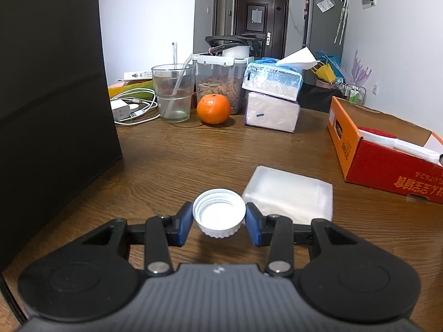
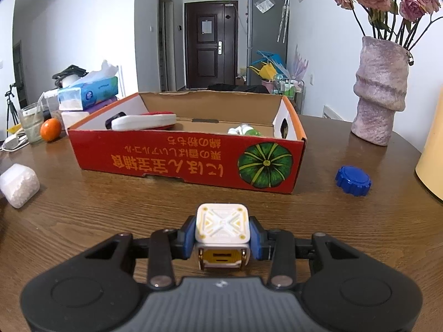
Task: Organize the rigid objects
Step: 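Carry the white cap and white plug cube over the box with both grippers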
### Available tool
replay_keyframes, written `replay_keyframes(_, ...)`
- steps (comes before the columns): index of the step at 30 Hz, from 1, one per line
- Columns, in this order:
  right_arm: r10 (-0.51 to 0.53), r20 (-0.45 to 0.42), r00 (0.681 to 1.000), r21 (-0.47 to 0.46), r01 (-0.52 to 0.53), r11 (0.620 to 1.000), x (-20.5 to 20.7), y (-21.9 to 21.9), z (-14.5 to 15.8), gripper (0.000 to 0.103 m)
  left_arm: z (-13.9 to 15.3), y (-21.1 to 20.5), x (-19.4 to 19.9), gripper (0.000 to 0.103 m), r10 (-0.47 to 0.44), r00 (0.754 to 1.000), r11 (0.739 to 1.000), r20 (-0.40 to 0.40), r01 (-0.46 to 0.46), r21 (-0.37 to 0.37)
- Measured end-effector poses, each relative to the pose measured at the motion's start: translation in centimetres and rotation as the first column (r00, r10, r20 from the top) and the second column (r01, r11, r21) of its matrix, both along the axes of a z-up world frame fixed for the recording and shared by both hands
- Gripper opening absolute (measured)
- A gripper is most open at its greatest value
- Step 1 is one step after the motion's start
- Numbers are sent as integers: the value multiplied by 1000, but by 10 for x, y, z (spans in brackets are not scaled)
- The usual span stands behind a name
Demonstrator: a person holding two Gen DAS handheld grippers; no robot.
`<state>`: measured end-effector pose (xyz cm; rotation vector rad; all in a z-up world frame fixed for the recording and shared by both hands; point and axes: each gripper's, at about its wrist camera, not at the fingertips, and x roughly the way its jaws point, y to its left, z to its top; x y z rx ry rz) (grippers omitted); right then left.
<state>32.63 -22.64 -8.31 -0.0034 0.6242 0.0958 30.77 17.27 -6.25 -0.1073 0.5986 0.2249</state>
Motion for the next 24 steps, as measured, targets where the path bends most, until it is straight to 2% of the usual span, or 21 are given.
replay_keyframes(11,16,23,1000,11,-16,1000,-6,2,8,38,9,-38,-8,42,-68,998,998,20,68,6)
replay_keyframes(24,33,67,997,33,-35,999,-11,2,23,38,26,-107,4,42,-193,980,981,51,194,3)
